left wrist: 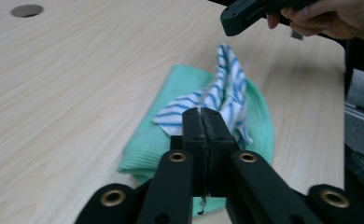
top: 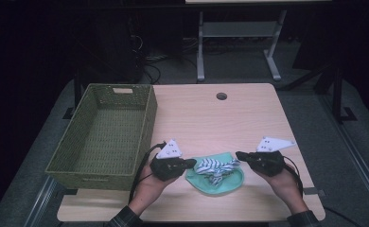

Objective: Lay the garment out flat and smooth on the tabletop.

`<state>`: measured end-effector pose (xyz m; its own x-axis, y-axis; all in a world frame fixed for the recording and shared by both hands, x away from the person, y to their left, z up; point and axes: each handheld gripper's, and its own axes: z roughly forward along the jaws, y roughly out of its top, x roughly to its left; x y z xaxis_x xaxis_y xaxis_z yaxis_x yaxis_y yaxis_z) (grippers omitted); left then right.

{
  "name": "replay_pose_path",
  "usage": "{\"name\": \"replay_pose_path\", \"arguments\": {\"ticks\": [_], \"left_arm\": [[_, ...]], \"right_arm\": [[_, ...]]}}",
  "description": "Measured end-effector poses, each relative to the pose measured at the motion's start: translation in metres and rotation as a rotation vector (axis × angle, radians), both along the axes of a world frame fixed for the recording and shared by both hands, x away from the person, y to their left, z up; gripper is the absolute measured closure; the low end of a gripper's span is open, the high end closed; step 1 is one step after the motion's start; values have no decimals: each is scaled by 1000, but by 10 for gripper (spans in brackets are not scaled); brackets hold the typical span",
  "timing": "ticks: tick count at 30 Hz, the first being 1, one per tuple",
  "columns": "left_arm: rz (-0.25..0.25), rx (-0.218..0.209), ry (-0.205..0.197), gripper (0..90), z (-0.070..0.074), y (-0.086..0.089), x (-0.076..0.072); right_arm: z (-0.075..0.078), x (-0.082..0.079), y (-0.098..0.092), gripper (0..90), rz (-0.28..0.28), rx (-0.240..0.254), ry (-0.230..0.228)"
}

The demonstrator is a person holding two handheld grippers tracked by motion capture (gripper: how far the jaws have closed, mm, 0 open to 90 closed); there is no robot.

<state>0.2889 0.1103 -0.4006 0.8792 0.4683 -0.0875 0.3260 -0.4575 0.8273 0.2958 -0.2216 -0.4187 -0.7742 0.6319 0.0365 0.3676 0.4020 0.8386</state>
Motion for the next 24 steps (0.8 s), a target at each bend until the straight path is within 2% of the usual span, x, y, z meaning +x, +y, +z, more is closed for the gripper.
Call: {"name": "replay_pose_path", "arguments": {"ticks": [5,6,11,17,21,24], "left_arm": [[30,24,28,895,-2,-7,16],[33,29,32,895,-4,-9,18],[26,44,75,894,-11,-19,28],[-18,56,78,894,-13,-31,20],[-54,62,77,894,-14,-38,10],[-80,75,83,893,-16,-42,4]], "right_arm": [[-4,20,2,896,-12,3,20],[-6,23,3,896,-12,12,35],[-16,29,10,896,-3,-16,66],[-21,28,16,896,30,-40,89],[-20,20,17,896,49,-44,107],[-21,12,15,896,68,-36,96]]}}
